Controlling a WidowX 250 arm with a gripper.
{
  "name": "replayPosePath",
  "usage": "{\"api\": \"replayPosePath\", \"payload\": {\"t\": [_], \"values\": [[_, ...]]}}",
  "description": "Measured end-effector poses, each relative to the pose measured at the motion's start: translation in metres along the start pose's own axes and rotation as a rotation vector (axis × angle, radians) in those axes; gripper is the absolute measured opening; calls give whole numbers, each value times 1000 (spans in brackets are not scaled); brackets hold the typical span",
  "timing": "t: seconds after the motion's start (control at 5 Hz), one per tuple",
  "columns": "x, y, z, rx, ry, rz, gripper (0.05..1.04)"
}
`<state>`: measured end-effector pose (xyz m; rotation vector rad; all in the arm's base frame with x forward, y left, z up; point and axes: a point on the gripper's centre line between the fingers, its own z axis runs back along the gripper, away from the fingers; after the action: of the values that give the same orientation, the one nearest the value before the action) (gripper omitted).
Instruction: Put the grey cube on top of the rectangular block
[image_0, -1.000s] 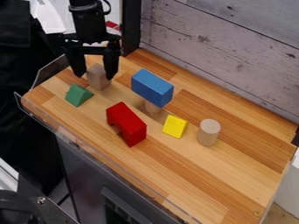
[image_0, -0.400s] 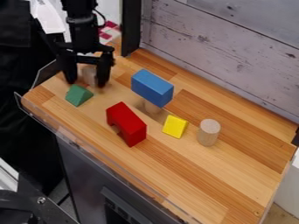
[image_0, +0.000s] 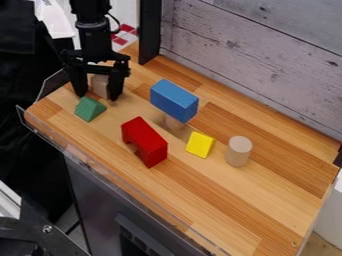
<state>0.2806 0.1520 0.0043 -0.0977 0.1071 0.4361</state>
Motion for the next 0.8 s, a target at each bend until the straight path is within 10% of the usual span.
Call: {"api": "replayPosePath", "payload": {"t": [0.2, 0.4, 0.8], "values": [[-8, -9, 4, -82, -58, 26, 643], [-12, -17, 51, -127, -196, -1, 596], [-46, -19, 99, -90, -232, -17, 596]]}}
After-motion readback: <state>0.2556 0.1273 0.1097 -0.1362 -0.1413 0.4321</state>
